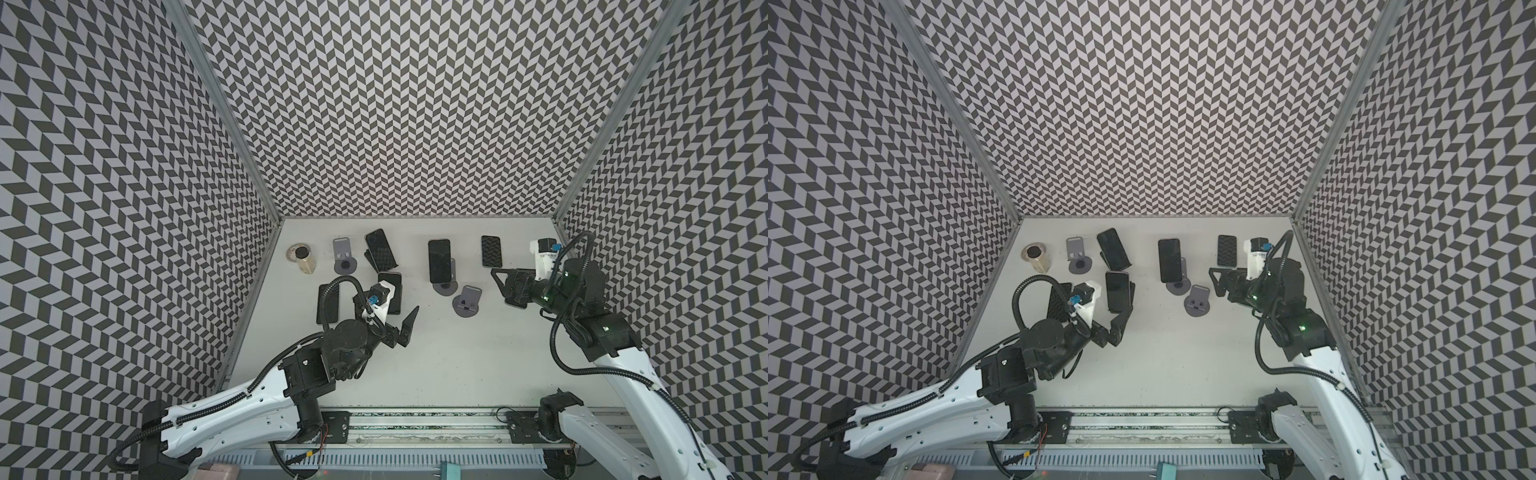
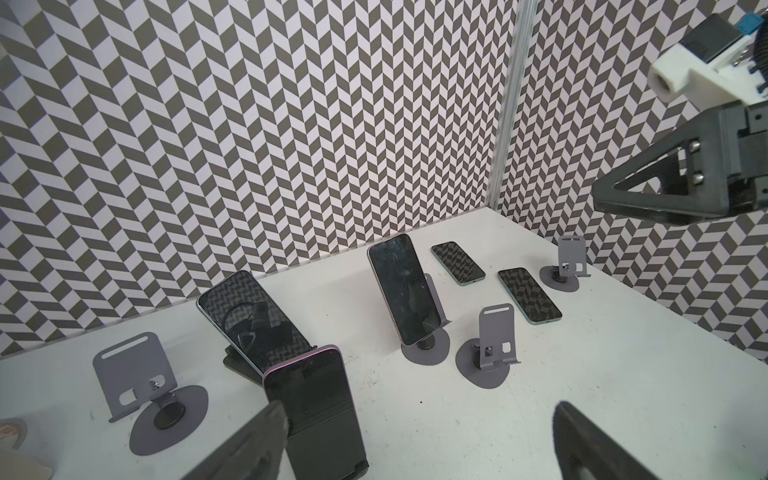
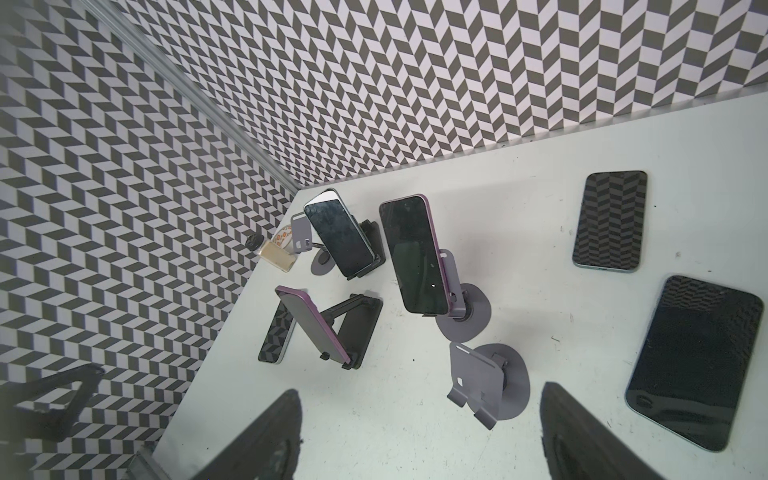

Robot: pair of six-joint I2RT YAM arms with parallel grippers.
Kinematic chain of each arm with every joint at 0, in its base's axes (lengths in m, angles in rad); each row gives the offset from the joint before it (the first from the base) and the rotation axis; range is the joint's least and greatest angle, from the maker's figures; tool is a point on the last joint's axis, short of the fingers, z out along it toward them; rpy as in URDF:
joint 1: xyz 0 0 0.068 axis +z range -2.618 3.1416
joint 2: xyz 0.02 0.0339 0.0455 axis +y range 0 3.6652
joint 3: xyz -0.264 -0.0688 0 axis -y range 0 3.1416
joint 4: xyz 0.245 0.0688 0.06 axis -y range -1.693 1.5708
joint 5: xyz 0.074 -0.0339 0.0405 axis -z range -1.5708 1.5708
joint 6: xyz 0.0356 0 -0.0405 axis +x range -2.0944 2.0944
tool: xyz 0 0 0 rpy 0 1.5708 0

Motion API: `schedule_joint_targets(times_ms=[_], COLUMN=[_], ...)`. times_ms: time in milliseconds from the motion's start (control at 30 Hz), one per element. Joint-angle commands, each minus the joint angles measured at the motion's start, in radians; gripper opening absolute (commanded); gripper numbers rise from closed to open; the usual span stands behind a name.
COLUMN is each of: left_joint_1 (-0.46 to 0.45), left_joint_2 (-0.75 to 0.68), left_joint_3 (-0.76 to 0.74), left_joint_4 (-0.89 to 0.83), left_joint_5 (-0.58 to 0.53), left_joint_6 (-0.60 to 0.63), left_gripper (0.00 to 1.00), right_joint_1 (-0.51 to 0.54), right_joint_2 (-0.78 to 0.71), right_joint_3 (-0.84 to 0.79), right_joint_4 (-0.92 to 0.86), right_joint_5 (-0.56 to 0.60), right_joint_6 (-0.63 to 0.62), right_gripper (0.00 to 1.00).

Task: Remove the phone from the phone stand

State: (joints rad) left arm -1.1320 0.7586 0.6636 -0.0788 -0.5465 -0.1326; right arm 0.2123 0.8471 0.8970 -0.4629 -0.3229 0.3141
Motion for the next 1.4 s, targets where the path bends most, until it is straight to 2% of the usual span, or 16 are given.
schedule_joint_targets(times_ms=[0,267,667,1067,1367], left_joint_1=[0.005,0.014,0.054,0.116,0.205], left_joint_2=[-0.027,-0.085,-0.122,-0.066,-0.041], left_joint_3=[-0.015,-0.015,0.001,-0.009,-0.036], left_joint_4=[-0.057,-0.088,-0.138,-0.108,-0.072], left_joint_5=[-0.045,-0.106,-0.119,-0.051,0.056], left_joint_6=[-0.071,-0.108,-0.093,-0.091,-0.112], left_gripper=[0.99,0.96,1.0,1.0,1.0], right_joint_1=[0.019,0.061,0.121,0.138,0.144], right_joint_2=[-0.02,-0.023,-0.023,-0.013,-0.013], right_joint_3=[-0.004,0.006,-0.005,-0.019,-0.037], right_joint_4=[0.072,0.061,0.094,0.121,0.115], right_joint_5=[-0.033,-0.041,-0.038,-0.012,0.017], right_joint_6=[-0.012,-0.035,-0.051,-0.061,-0.08], right_gripper=[0.87,0.87,0.87,0.87,0.87])
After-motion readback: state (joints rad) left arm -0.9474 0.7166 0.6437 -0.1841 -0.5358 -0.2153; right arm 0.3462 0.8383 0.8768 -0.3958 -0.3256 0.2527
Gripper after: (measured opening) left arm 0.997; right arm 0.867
